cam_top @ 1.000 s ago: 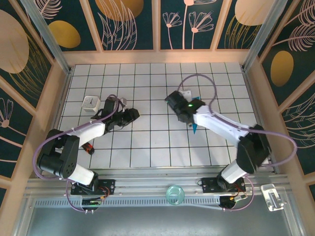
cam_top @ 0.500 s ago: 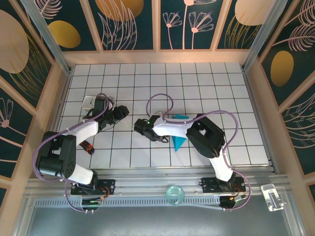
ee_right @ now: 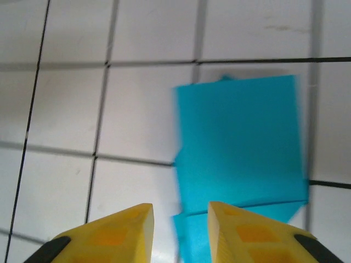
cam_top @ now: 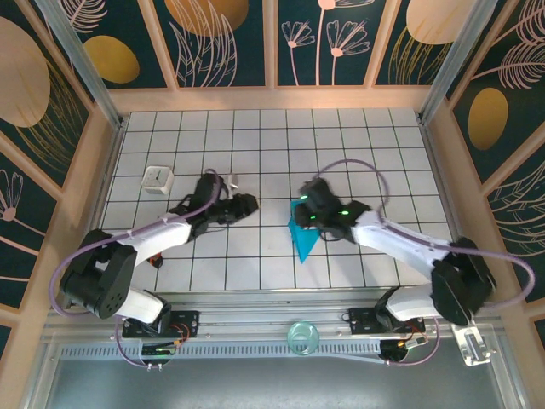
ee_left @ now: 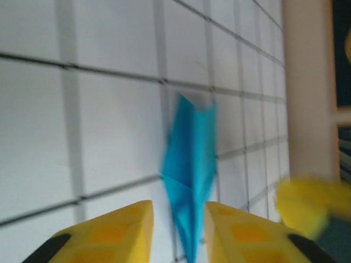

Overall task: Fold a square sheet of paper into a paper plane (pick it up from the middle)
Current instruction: Turn over the paper at the center of the table, then perform the fifth fold on the wing at the bottom-center of the table.

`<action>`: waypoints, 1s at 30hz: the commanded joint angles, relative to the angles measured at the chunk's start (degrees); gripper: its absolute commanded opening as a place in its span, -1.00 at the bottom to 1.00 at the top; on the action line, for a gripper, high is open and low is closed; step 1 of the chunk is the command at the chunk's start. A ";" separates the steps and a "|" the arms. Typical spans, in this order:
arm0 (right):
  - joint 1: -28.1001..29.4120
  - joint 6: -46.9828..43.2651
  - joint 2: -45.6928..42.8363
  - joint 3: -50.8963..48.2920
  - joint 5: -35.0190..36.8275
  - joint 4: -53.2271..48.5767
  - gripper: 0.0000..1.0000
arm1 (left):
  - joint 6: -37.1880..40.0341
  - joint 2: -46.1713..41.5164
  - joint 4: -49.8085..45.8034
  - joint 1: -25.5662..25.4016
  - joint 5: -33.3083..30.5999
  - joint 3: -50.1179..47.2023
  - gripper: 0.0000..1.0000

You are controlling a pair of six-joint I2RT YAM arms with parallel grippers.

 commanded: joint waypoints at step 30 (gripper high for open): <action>-13.96 -3.93 -1.11 -11.39 -14.86 7.30 -0.33 | 1.40 27.17 -0.87 -10.11 10.22 12.83 -0.99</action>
